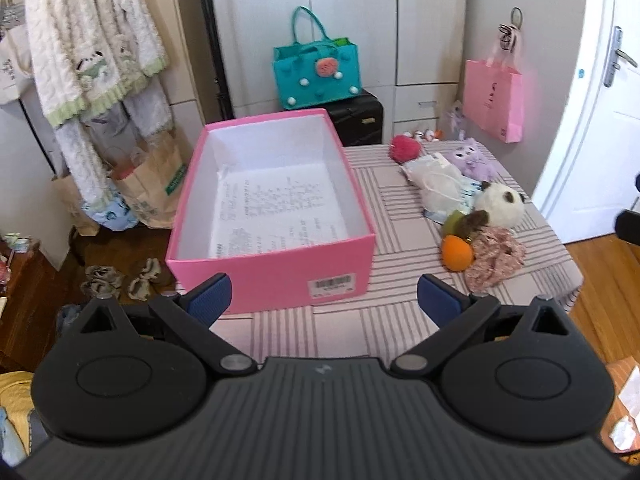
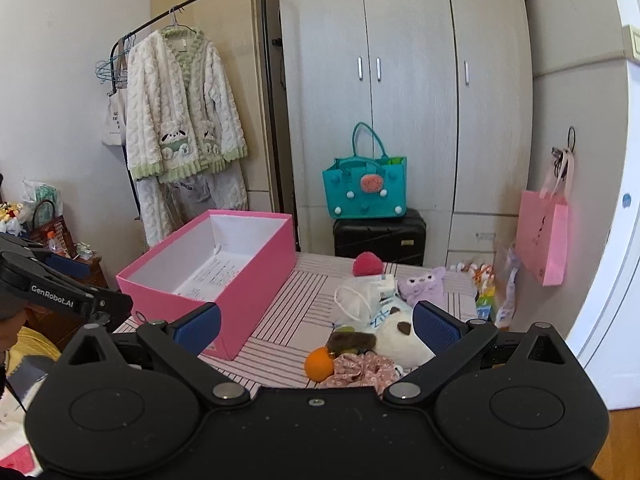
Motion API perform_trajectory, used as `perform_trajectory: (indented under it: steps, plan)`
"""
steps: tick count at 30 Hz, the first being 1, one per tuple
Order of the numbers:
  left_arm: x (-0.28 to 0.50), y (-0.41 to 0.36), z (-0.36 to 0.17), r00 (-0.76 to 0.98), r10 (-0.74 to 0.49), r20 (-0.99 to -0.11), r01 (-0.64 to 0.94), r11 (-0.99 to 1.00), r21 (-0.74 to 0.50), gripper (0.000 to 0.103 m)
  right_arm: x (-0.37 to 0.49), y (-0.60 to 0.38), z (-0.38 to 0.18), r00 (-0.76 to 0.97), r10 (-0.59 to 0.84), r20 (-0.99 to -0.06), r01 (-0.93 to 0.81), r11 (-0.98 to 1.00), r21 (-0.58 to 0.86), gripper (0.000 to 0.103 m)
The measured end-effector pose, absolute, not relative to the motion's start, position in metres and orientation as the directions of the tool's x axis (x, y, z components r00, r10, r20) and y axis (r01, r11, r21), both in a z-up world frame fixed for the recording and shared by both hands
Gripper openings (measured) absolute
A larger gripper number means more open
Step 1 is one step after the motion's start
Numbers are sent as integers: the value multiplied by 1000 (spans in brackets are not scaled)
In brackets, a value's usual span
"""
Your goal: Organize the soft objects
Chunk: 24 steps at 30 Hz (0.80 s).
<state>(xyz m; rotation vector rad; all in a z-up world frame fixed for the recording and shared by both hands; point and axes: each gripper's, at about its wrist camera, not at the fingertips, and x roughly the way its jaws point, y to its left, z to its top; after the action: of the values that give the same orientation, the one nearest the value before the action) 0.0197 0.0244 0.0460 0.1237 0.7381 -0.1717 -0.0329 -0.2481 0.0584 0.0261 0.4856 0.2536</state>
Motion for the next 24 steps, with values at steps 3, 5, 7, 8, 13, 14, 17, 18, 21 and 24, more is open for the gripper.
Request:
perform_trajectory:
  steps: [3,5,7,8,13,14,17,18,21,24]
  plan:
    - [19,31,48,747,-97,-658,171,984,49,100,-31,-249,56,852,238,-467,-221,971,90,103]
    - [18,36,48,767,-72,-638,136,989,52,100,-30,-250,54,853,231,-469,-208,973,101,103]
    - [16,38,48,785,-44,-618,104,993,61,100,-29,-250,51,852,225,-472,-198,974,107,103]
    - [16,40,47,790,-37,-612,95,994,63,100,-29,-250,50,852,220,-476,-194,975,103,103]
    - [15,42,44,790,-33,-612,76,996,44,100,-31,-245,47,867,178,-465,-167,984,65,103]
    - [15,42,43,792,-29,-610,70,997,44,100,-33,-244,46,873,166,-458,-158,986,57,103]
    - [13,41,39,796,-23,-604,60,997,42,100,-35,-242,44,887,138,-441,-138,990,33,103]
    - [13,40,39,798,-20,-602,60,997,47,100,-35,-240,43,888,127,-441,-132,991,20,103]
    - [8,38,36,815,4,-579,45,997,70,100,-36,-237,40,894,103,-436,-117,993,-5,103]
    - [4,38,33,829,25,-558,23,997,78,100,-35,-235,39,893,108,-438,-124,992,-8,103]
